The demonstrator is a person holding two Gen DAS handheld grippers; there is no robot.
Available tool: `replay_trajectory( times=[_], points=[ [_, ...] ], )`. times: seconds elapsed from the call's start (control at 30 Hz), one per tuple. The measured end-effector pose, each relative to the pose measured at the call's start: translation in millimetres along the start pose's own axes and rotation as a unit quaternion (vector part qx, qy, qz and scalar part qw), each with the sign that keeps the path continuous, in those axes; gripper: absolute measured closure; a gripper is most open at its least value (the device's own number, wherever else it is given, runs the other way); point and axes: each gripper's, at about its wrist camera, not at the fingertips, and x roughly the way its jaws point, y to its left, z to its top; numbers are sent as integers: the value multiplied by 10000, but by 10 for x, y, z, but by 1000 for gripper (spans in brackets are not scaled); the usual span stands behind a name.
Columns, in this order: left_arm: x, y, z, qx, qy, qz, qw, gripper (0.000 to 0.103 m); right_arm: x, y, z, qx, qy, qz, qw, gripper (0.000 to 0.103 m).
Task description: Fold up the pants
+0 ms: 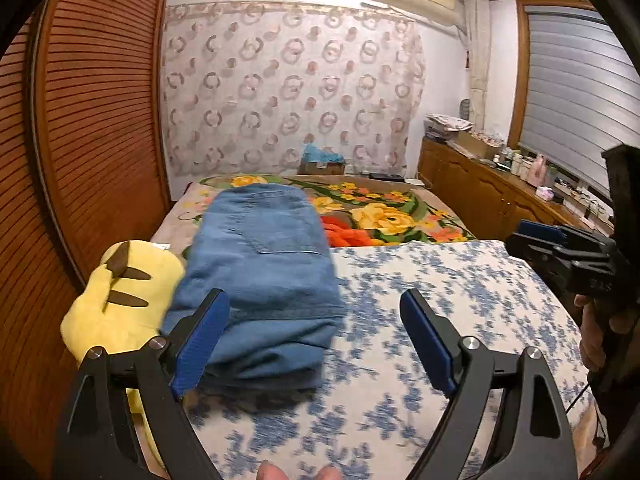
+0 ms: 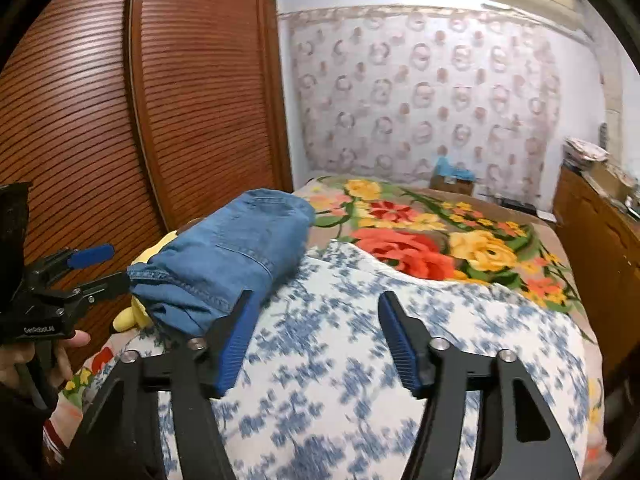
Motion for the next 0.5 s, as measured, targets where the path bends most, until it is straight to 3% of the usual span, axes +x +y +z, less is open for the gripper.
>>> replay_trajectory(
  times=[0.13, 0.37, 0.5],
  points=[
    [-31, -202, -46, 56, 3, -79, 10000, 15, -283, -56, -169, 135, -108, -237, 9996, 27],
    [-143, -575, -110, 136, -56, -96, 9998, 15, -707, -83, -380, 362, -312, -634, 9968, 27],
    [-223, -743, -97, 245, -134, 81, 9996, 15, -964, -78, -484, 452, -414, -774, 9951, 27]
  ],
)
